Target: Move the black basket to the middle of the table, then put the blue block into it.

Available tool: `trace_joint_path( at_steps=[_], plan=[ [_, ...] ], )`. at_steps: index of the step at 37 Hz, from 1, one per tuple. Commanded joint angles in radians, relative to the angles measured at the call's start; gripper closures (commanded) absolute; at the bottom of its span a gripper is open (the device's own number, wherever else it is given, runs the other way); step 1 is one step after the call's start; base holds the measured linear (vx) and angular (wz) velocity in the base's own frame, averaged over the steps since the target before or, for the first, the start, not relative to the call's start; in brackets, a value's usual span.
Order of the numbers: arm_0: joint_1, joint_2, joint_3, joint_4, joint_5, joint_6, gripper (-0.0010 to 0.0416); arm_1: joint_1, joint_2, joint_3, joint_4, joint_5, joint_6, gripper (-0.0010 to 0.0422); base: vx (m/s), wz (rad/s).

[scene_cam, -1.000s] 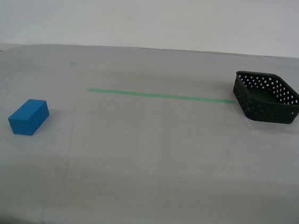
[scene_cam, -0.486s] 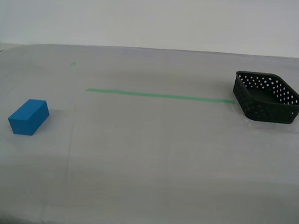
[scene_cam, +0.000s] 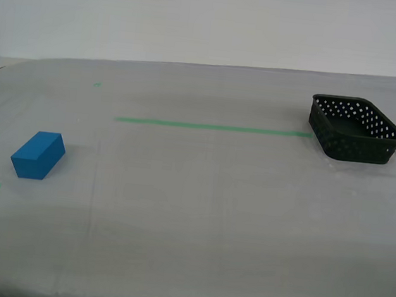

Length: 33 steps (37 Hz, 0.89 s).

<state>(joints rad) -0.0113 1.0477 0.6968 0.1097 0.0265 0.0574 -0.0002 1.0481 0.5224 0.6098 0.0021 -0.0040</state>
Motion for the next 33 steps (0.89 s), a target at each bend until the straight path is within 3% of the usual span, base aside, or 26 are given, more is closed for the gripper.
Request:
trace_joint_path(
  at_steps=[1,13,33],
  plan=[
    [-0.01,0.002,0.035,-0.069,0.002,0.001,0.0406,0.0,0.0,0.001,0.005,0.002,0.002,0.0412,0.0,0.0],
    [-0.017,0.03,0.163,-0.294,0.009,-0.011,0.0406,0.0,0.0,0.001,0.005,0.002,0.002,0.0412,0.0,0.0],
    [-0.017,0.21,0.419,-0.655,0.008,-0.045,0.0406,0.0,0.0,0.001,0.005,0.002,0.002,0.0412,0.0,0.0]
  ],
)
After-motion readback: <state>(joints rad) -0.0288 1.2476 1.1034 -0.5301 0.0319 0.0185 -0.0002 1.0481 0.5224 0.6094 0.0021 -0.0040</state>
